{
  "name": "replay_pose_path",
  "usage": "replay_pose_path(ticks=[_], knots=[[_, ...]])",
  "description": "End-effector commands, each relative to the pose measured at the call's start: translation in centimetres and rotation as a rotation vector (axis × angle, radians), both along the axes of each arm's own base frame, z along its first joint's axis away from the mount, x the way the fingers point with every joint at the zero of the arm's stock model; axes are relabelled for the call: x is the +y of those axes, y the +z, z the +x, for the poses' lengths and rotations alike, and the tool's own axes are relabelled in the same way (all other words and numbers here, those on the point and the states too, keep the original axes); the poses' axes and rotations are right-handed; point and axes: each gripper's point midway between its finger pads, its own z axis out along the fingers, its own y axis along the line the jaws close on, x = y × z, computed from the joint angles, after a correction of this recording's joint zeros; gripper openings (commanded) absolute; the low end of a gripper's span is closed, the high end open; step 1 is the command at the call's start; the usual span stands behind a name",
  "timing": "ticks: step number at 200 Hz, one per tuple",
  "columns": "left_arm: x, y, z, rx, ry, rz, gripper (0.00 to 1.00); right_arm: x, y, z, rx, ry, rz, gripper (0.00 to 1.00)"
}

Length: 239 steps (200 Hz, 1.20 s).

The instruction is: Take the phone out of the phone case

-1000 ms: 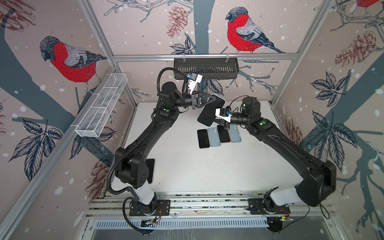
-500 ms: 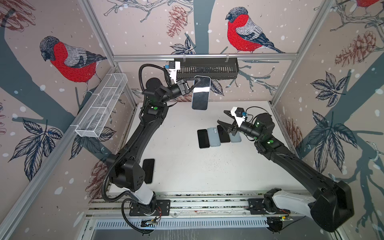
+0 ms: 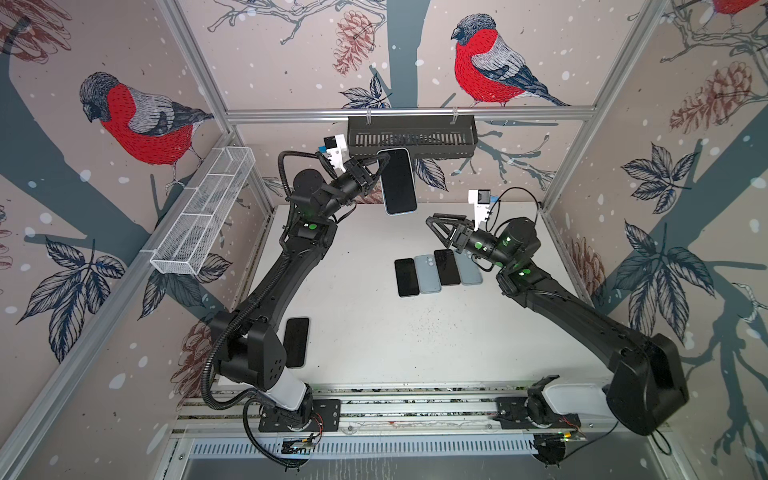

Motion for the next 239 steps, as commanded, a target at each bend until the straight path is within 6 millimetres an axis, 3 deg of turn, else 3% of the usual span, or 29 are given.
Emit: replay_pose_path(ticks=[1, 56, 239], knots=[[0.8, 2.3, -0.9, -0.068, 0.023, -0.066, 0.00, 1.0, 2.6, -1.5, -0.002, 0.093, 0.100, 0.70], [0.8, 2.1, -1.4, -0.072, 0.018, -0.079, 0.00, 2.7, 2.1, -1.5, 0.036, 0.148, 0.135, 0.68], [-1.3, 2.2, -2.6, -0.104, -0.045, -0.083, 0.00, 3.3, 0.9, -0.1, 0.068, 0.138, 0.135, 0.65]])
